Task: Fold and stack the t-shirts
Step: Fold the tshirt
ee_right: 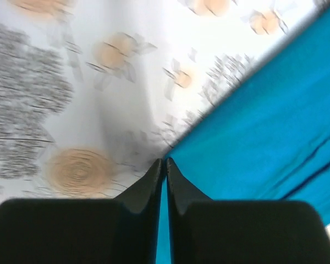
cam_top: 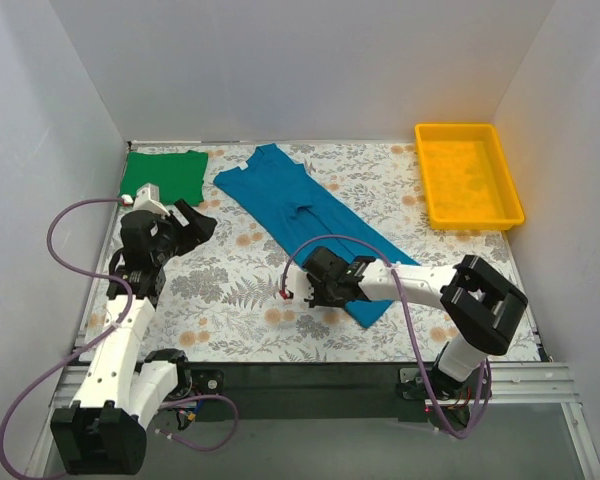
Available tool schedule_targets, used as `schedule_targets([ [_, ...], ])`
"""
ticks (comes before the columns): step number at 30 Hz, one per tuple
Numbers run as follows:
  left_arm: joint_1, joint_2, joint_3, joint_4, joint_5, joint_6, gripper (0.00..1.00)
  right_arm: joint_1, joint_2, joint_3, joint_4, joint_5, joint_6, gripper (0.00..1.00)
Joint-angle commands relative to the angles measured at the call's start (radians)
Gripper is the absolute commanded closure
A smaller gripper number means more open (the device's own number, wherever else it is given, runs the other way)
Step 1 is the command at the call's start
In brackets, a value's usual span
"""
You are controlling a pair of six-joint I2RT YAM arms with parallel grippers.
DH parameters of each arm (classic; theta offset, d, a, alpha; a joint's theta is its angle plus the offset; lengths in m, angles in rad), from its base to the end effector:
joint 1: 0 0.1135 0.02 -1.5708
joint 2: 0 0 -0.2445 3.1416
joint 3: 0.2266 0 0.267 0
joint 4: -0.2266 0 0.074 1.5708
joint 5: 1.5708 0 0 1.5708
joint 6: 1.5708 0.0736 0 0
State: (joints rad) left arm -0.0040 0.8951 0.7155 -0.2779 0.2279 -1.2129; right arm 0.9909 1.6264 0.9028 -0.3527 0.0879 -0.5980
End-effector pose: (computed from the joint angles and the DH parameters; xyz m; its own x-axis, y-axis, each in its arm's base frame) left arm 0.2644 -0.0177 0.2525 -0.3482 -0.9110 -0.2208 -0.3413 0.3426 -0.8753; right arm 0.1907 0.2794 0.1007 0.0577 -0.9354 -0.3487 -0.9413 0.0654 -0.3311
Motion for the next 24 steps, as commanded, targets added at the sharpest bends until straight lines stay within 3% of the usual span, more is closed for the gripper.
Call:
schedule_targets([
  [1, 0.001, -0.074, -0.019, -0.029, 0.048, -0.02, 0.27, 0.072, 0.059, 0.013, -0.095, -0.181, 0.032, 0.89],
  [6, 0.001, -0.1, -0.025, -0.047, 0.142, -0.022, 0.27, 0.149, 0.196, 0.24, -0.161, -0.292, 0.038, 0.9],
  [12, 0.001, -0.119, 0.034, -0.099, 0.182, 0.058, 0.25, 0.15, 0.325, 0.513, -0.287, -0.456, 0.023, 0.62],
  [14, -0.001, -0.104, 0.051, -0.106, 0.18, 0.062, 0.16, 0.137, 0.259, 0.527, -0.316, -0.462, -0.032, 0.55],
  [15, -0.002, -0.099, 0.055, -0.101, 0.18, 0.056, 0.03, 0.1, 0.225, 0.518, -0.322, -0.479, -0.052, 0.48],
  [17, -0.002, -0.07, 0.053, -0.064, 0.243, 0.053, 0.02, 0.034, 0.1, 0.447, -0.333, -0.517, -0.109, 0.41],
  [18, -0.002, -0.056, 0.053, -0.046, 0.284, 0.053, 0.02, -0.059, 0.055, 0.415, -0.338, -0.581, -0.132, 0.35],
  [20, -0.002, -0.012, 0.045, 0.008, 0.428, 0.046, 0.02, -0.17, -0.078, 0.332, -0.338, -0.637, -0.195, 0.31],
  [21, -0.002, 0.005, 0.044, 0.025, 0.479, 0.029, 0.02, -0.281, -0.118, 0.308, -0.339, -0.669, -0.218, 0.3],
  [24, -0.071, 0.082, 0.059, 0.036, 0.533, 0.05, 0.03, -0.491, -0.27, 0.222, -0.33, -0.735, -0.308, 0.28],
])
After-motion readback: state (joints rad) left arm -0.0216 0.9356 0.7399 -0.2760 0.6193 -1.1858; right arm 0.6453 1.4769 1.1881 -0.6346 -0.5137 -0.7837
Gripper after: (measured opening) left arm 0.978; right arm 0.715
